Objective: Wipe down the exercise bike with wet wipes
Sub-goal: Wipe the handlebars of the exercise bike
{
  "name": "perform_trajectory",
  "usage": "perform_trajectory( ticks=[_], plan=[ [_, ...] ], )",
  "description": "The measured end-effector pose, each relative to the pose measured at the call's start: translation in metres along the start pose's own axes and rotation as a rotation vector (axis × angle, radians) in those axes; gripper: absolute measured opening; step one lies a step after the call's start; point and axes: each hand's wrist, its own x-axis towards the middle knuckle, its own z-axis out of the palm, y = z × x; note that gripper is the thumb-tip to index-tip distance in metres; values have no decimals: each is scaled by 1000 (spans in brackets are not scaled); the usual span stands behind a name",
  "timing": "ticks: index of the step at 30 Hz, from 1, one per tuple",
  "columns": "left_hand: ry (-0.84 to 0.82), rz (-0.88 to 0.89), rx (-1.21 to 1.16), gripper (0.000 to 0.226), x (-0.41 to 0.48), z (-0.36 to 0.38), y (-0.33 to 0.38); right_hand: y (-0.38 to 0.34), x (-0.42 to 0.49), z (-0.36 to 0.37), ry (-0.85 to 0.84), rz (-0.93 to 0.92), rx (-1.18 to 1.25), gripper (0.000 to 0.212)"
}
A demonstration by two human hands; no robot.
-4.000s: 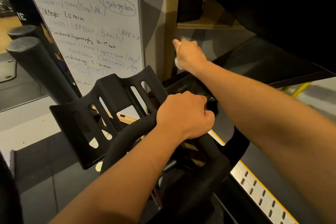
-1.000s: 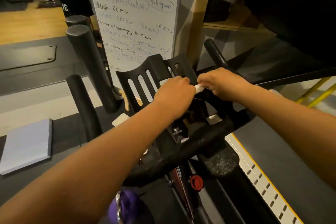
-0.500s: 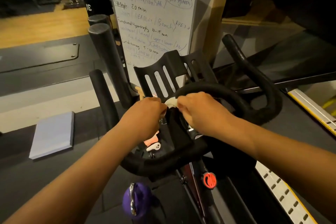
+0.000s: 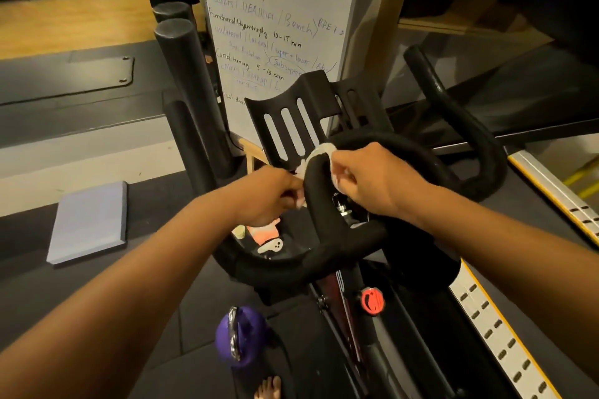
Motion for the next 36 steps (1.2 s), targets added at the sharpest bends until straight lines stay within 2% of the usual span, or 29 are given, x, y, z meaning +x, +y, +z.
perform_trajectory(
  ticks=[4,7,9,12,14,16,18,19,21,23,25,27,29,31,33,36],
  plan=[
    [-166,103,-190,31,-40,15,16,-4,-18,-4,-173,-18,166,14],
    [-115,127,-204,32,-49,21,15,-1,-30,-10,-239,-41,159,16],
    [-48,145,-251,23,-52,18,14,1,-36,-16,-258,-60,142,15],
    [212,111,-454,10,-52,8,18,5,-40,-17,-120,-52,230,15],
    [453,-11,-627,11,-46,-1,27,6,-38,-15,20,40,476,24],
    [594,-121,-1004,13,-37,-11,39,7,-34,-17,147,140,784,31],
    [701,-174,-1416,13,-31,-20,48,12,-32,-24,233,218,902,31],
    [774,-203,-1500,12,-29,-22,48,15,-31,-26,256,246,916,29],
    [864,-248,-1505,14,-26,-21,44,23,-30,-29,270,319,939,24],
    [879,-227,-1521,17,-24,-18,43,27,-27,-31,264,391,894,19],
    [864,-171,-1538,21,-21,-17,45,28,-21,-29,252,418,770,24],
    [814,-137,-1494,19,-17,-20,53,16,-16,-30,267,355,699,24],
    [727,-93,-1441,21,-13,-25,62,-2,-9,-32,285,186,738,22],
    [668,-56,-1363,26,-12,-31,68,-17,-4,-35,199,38,735,20],
    [705,-41,-1270,25,-14,-38,68,-24,-2,-37,101,-16,789,13],
    [862,-43,-1196,18,-18,-48,58,-22,-5,-44,108,10,945,27]
  ],
)
